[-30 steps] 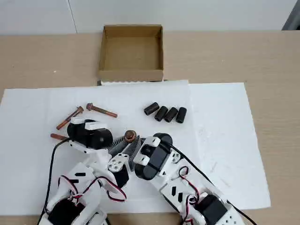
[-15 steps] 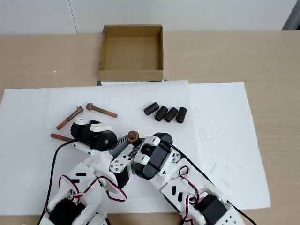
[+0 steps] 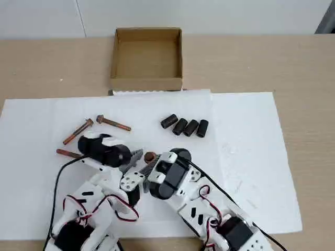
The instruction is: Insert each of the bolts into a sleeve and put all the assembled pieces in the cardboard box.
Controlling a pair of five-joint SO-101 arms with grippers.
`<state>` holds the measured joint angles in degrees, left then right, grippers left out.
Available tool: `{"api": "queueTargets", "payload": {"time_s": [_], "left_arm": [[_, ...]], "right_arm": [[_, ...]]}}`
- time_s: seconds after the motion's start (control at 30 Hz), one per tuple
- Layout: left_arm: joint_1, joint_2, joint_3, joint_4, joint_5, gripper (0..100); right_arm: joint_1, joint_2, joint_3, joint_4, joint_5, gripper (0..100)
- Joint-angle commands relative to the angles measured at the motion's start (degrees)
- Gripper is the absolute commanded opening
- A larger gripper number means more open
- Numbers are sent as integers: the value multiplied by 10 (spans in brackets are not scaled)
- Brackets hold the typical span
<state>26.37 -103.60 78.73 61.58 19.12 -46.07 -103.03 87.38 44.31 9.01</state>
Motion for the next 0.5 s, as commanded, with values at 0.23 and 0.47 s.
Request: {"api": "queueTargets", "payload": {"time_s": [0.23,0.47], "left_arm": [[-22,-1,-58,-1,-6,145],[-23,-1,-97,0,-6,76]], "right_arm": [[1,-8,-29,-11,4,2],[2,-8,-29,-11,4,2]]}}
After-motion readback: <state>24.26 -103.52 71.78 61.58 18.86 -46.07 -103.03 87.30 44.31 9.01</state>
